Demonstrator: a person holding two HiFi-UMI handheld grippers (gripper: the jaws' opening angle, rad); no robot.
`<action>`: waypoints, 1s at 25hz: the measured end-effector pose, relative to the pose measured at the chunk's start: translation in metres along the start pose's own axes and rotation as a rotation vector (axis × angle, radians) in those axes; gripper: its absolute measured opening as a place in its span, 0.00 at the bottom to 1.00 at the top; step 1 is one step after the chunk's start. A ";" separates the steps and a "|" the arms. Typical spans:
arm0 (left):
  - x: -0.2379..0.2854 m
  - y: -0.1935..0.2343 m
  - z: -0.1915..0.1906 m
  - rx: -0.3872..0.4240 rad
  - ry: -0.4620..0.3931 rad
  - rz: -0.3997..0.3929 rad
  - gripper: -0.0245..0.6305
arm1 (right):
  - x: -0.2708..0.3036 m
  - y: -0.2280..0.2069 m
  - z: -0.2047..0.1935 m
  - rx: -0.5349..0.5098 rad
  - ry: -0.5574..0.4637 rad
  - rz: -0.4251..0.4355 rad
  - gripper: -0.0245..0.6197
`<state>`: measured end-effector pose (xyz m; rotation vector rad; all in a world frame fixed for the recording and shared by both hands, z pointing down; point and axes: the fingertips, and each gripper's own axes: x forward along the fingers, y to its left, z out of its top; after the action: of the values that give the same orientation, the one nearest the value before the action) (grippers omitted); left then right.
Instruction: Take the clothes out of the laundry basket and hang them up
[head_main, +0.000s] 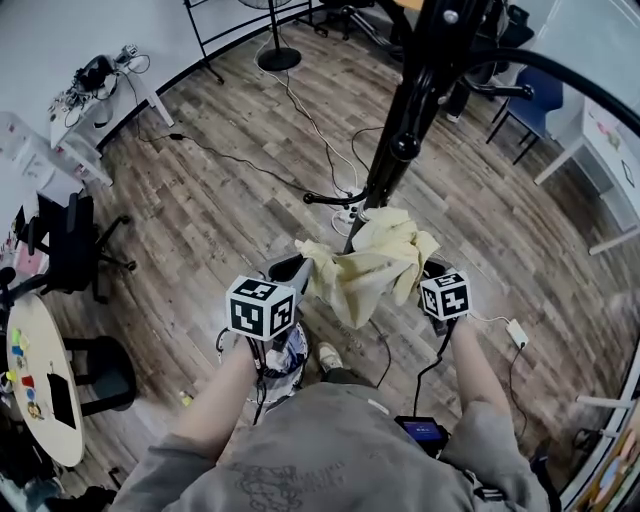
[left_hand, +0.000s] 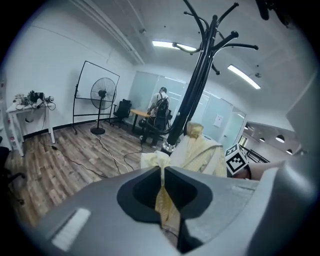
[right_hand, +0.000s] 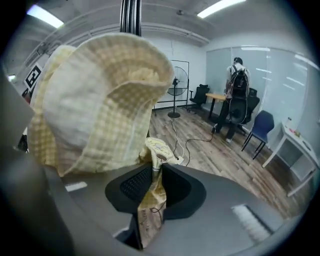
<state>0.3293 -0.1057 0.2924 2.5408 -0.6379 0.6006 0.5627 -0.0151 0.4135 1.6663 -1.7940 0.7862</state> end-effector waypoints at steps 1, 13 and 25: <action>0.003 0.002 -0.011 -0.002 0.023 0.004 0.07 | 0.003 0.006 -0.009 0.016 0.009 0.011 0.18; 0.011 -0.001 -0.064 0.031 0.132 0.015 0.08 | -0.006 0.022 -0.034 0.117 -0.016 0.005 0.24; -0.020 0.006 -0.037 0.049 0.053 0.049 0.41 | -0.088 0.016 0.021 0.069 -0.190 -0.069 0.45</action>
<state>0.2996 -0.0844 0.3140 2.5515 -0.6762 0.7060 0.5523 0.0294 0.3335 1.8927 -1.8428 0.6857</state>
